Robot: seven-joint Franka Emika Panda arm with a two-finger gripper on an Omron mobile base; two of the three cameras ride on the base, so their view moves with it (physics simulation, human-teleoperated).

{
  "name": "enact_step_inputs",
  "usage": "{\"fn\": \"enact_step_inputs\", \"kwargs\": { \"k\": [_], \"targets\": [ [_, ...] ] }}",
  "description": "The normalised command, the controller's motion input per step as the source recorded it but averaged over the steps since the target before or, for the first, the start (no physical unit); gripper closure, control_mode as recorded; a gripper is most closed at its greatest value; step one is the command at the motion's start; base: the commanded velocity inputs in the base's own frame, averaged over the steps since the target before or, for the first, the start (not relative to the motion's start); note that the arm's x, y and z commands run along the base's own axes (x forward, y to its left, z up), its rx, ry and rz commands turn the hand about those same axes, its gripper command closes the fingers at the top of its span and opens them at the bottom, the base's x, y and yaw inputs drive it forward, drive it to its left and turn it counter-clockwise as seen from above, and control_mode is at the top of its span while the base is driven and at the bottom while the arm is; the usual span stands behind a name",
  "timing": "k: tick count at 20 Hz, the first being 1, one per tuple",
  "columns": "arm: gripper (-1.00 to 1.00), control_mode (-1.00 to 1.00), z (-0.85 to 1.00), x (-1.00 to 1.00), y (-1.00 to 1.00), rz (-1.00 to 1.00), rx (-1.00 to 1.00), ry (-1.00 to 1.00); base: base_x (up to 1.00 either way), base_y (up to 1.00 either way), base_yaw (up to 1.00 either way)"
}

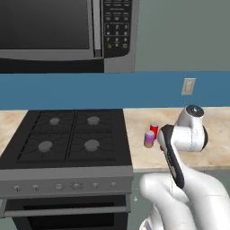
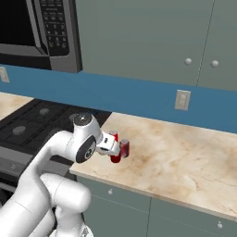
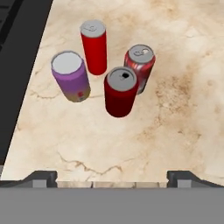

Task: Four empty soda cans are scattered around the kitchen. Gather all the cans and cluster them next to the stove for recycling.

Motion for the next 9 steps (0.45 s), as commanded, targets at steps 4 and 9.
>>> {"fn": "enact_step_inputs", "kwargs": {
  "k": [4, 9],
  "targets": [
    [-1.00, -1.00, 0.03, -0.48, 0.13, -0.10, 0.00, 0.00, 0.00, 0.00, 0.00],
    [-1.00, -1.00, 0.00, -0.46, 0.11, -0.08, 0.00, 0.00, 0.00, 0.00, 0.00]
  ]
}}
